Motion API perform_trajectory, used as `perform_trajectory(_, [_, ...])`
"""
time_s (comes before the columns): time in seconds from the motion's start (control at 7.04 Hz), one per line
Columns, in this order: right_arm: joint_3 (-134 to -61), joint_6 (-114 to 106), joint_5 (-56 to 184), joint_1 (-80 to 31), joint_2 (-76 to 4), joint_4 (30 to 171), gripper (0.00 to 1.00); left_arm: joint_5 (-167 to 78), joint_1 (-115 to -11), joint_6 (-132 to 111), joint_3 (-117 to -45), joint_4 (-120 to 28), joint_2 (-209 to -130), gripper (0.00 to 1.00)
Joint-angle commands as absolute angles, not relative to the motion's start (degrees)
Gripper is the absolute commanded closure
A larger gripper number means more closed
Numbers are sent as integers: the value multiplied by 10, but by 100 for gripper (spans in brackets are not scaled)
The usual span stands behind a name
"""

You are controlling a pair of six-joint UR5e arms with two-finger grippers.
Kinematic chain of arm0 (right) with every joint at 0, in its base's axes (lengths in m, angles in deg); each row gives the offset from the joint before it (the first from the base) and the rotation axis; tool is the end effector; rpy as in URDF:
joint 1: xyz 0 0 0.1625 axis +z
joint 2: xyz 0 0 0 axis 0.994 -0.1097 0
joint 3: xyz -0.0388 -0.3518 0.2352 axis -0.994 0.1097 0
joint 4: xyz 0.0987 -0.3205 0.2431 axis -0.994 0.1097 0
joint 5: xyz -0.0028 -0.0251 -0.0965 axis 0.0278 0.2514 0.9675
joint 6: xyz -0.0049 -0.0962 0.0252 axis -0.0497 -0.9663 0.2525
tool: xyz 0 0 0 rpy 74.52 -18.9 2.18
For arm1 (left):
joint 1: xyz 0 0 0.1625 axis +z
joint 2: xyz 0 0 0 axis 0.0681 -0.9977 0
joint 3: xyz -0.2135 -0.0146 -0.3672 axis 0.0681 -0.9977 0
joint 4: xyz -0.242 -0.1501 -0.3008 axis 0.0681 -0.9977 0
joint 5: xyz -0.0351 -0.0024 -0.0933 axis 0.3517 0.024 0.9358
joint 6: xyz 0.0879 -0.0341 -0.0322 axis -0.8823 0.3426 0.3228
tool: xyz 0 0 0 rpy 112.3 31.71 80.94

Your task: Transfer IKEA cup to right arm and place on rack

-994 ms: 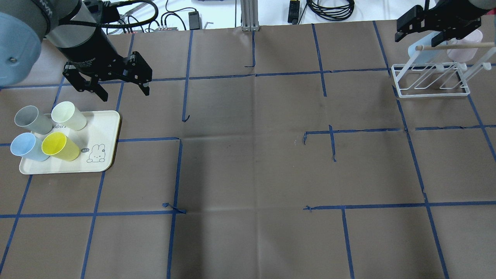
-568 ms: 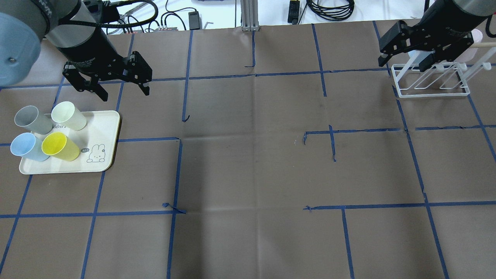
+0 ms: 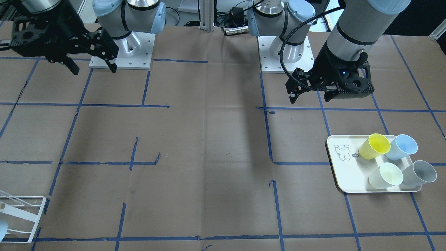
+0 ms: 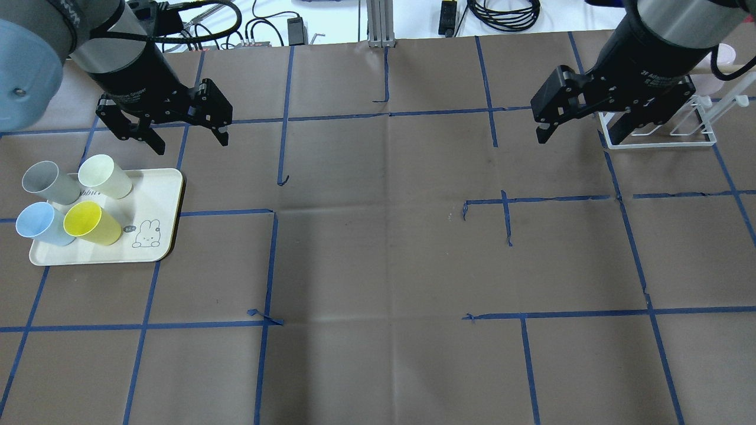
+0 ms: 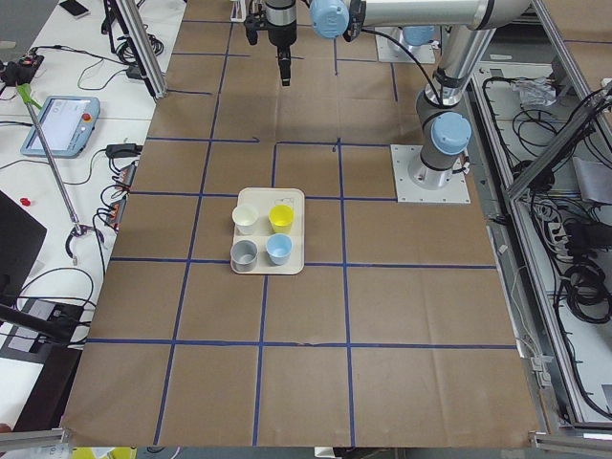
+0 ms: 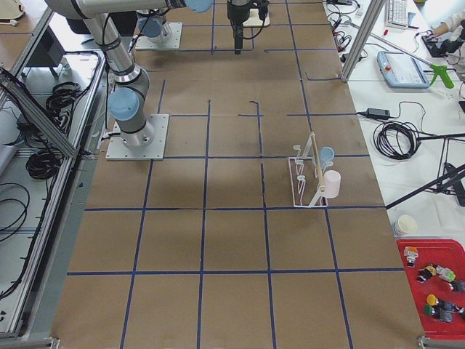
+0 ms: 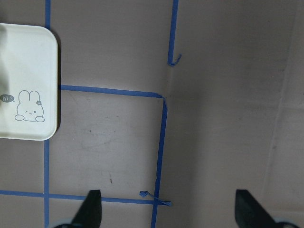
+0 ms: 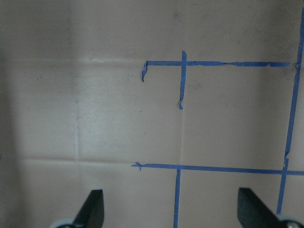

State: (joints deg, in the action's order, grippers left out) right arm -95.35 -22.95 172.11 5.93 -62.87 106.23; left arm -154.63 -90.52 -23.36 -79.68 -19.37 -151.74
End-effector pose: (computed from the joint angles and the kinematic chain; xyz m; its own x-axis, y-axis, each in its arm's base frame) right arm 0.1385 -0.4400 0.5226 -0.9960 -0.0356 -0.0821 -0.0377 0.9990 0.0243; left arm -0.1063 -0.5111 0.4760 -0.9955 -0.0905 0.0284 -0.0897 0.9956 0.0258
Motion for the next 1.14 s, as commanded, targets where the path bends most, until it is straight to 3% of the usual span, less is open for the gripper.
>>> perform_trajectory(0.0, [-964, -222, 1727, 73, -628, 1055, 0, -1546, -905, -233, -796, -194, -1518, 1])
perform_trajectory(0.28, [-1006, -220, 1729, 74, -634, 1064, 0, -1546, -906, -234, -796, -194, -1518, 1])
perform_trajectory(0.99, [-1001, -186, 1781, 100, -639, 1082, 0, -1546, -906, -233, -796, -194, -1517, 1])
